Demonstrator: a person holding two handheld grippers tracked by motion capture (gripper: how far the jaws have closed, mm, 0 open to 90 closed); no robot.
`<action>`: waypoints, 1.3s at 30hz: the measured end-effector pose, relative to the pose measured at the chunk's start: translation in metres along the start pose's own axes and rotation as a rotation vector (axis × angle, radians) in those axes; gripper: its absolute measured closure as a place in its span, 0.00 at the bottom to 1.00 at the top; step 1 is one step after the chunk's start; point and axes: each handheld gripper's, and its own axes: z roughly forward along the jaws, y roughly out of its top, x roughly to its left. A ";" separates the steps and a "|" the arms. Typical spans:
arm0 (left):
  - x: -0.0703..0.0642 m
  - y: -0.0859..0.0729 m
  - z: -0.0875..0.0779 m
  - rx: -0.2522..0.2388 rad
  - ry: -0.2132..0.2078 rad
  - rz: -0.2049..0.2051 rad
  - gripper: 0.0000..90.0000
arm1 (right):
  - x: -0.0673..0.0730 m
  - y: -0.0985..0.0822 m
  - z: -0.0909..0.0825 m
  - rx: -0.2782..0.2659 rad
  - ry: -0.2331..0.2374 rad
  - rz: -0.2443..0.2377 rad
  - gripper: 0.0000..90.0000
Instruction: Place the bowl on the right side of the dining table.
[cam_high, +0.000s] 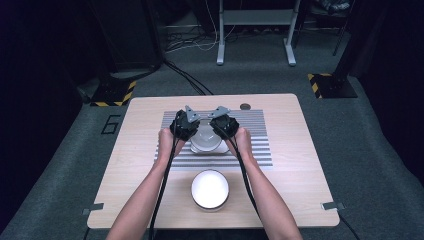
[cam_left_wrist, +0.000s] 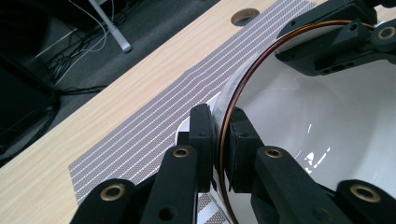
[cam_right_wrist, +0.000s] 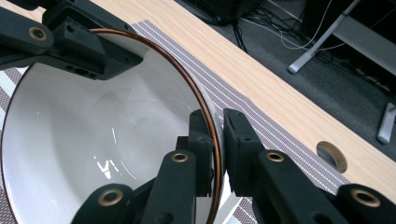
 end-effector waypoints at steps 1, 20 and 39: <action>0.000 -0.001 0.004 0.008 -0.003 -0.004 0.92 | -0.001 -0.001 0.002 0.001 0.005 -0.004 0.91; 0.000 -0.006 0.038 0.077 -0.025 -0.015 0.92 | -0.008 -0.014 0.029 0.076 0.010 0.044 0.91; 0.000 -0.007 0.055 0.109 -0.031 -0.025 0.92 | -0.015 -0.022 0.044 0.101 0.015 0.097 0.90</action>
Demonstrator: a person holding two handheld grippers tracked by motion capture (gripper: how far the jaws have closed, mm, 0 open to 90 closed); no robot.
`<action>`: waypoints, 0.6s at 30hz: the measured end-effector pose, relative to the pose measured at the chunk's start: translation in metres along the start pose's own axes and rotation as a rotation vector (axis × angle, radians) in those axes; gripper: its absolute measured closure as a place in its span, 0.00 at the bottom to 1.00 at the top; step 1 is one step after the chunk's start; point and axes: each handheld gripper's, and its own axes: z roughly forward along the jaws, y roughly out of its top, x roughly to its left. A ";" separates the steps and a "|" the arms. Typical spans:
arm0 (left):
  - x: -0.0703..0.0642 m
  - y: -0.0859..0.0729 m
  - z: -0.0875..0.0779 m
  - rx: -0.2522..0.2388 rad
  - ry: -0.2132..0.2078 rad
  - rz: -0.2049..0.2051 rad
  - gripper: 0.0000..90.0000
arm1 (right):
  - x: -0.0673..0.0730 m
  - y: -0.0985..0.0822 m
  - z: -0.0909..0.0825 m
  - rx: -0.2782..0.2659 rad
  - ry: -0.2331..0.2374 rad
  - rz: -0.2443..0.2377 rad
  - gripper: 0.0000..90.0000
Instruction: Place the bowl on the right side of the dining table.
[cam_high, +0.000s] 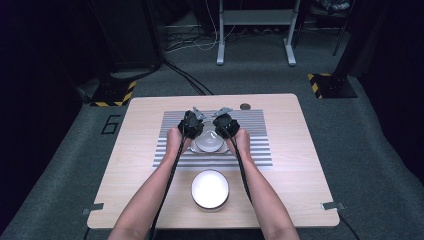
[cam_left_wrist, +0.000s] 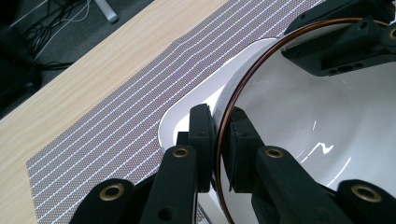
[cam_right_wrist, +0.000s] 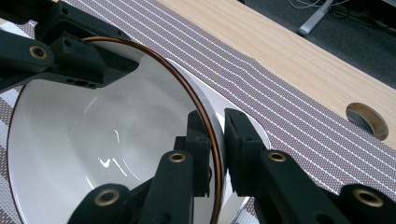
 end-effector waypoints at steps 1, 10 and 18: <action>0.000 0.000 0.000 0.000 -0.001 -0.004 0.92 | 0.000 0.000 0.000 0.001 0.000 0.003 0.90; 0.004 -0.006 0.007 0.019 -0.001 -0.054 0.90 | -0.006 -0.003 0.005 -0.002 -0.001 0.061 0.91; 0.004 -0.008 0.009 0.025 -0.007 -0.069 0.87 | -0.008 -0.004 0.007 0.002 -0.001 0.114 0.90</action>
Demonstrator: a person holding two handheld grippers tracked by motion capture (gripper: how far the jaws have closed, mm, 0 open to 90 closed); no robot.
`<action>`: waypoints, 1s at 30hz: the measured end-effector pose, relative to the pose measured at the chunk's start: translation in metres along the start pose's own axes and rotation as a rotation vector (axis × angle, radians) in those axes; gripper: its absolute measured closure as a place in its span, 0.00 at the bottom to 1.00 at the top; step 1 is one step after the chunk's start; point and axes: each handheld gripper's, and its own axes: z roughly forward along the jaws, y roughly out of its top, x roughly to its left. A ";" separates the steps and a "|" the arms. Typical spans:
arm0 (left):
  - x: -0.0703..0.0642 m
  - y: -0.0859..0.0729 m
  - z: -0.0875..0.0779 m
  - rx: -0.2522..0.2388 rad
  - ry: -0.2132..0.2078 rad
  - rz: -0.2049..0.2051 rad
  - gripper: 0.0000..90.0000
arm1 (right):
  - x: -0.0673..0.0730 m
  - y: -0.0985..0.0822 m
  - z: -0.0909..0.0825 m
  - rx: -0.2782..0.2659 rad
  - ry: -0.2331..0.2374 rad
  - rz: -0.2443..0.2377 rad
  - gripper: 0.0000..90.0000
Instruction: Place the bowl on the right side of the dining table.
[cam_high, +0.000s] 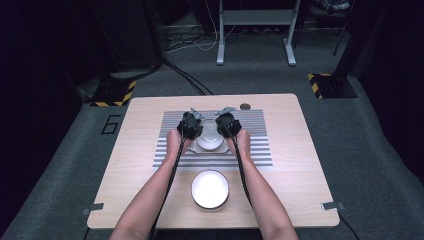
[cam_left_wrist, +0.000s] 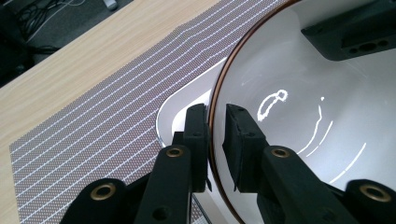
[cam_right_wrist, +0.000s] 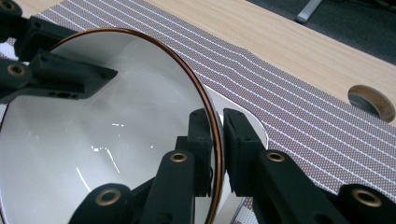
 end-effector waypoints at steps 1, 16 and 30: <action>0.000 0.000 0.000 0.001 -0.001 -0.007 0.87 | 0.000 0.000 0.000 0.004 0.003 0.015 0.90; 0.003 -0.007 0.003 0.032 -0.027 -0.040 0.84 | -0.006 0.003 0.006 0.043 -0.001 0.074 0.91; 0.001 -0.004 0.004 0.041 -0.007 -0.035 0.82 | -0.014 0.001 0.011 0.075 0.032 0.168 0.91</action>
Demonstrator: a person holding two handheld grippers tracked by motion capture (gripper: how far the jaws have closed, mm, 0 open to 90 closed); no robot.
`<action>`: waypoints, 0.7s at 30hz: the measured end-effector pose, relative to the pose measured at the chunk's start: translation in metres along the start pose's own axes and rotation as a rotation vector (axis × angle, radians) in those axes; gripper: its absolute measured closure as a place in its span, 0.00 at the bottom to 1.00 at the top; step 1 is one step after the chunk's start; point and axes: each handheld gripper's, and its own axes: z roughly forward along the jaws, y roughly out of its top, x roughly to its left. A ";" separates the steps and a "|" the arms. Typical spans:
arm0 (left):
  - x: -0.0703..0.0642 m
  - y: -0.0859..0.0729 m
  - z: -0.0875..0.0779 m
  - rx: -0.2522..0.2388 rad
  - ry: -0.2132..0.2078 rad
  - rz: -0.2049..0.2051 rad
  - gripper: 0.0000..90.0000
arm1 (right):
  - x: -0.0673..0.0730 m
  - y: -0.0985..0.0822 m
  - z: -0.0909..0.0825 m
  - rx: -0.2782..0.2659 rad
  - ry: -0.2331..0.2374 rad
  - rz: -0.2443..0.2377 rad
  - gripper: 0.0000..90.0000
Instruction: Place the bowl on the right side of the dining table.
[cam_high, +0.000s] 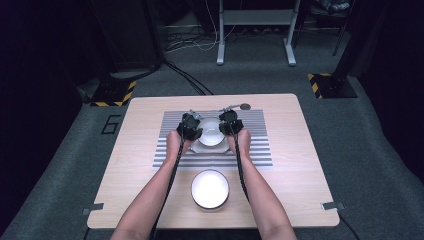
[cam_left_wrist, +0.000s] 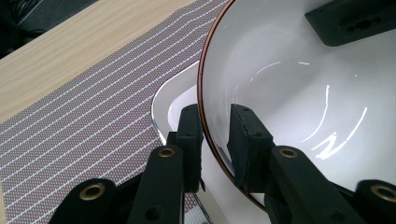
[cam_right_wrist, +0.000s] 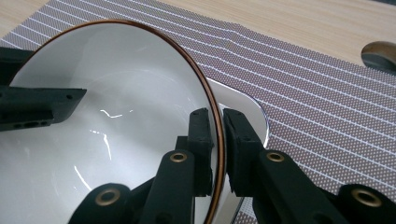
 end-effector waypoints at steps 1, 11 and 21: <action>0.000 0.000 0.000 0.003 0.001 0.006 0.82 | -0.001 0.000 0.000 0.001 0.005 0.006 0.91; 0.001 0.001 0.001 -0.004 0.004 -0.008 0.80 | -0.005 0.001 0.004 0.022 0.013 0.038 0.90; 0.001 0.003 0.003 -0.006 0.003 -0.023 0.78 | -0.008 -0.002 0.009 0.036 0.025 0.071 0.90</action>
